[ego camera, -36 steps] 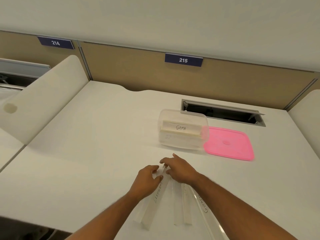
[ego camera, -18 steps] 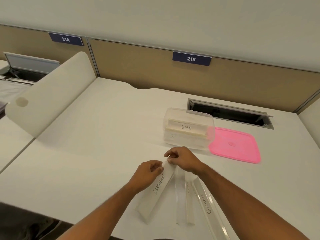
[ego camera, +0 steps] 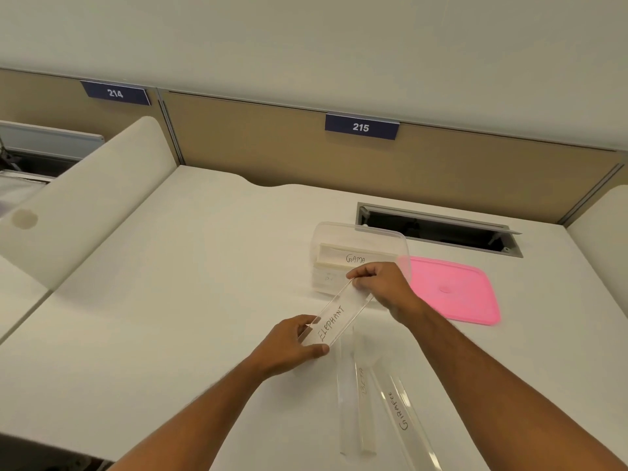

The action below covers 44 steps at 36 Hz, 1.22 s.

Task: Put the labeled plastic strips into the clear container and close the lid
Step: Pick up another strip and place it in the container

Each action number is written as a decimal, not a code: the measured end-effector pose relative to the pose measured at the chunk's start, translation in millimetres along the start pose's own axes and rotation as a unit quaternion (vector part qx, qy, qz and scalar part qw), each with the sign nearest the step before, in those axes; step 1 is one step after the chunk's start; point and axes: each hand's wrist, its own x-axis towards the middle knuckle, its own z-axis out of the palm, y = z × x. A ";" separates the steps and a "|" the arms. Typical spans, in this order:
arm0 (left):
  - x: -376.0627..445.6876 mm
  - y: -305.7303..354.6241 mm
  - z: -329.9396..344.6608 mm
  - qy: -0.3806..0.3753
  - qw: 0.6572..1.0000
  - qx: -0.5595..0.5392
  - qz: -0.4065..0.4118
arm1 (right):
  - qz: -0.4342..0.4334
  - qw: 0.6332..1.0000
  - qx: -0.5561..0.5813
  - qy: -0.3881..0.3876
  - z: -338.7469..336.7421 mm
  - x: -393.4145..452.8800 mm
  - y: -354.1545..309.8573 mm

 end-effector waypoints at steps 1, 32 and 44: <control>1.0 0.9 -0.6 -0.005 1.000 0.006 0.007 | -0.001 1.000 0.005 0.007 -3.6 0.6 -1.4; 64.8 70.8 -63.7 -0.015 0.942 0.289 0.167 | -0.152 0.839 -0.502 -0.145 -66.5 -10.2 -22.0; 107.4 100.4 -69.3 0.041 0.895 0.389 0.213 | -0.190 0.822 -0.536 -0.031 -80.8 12.1 -27.8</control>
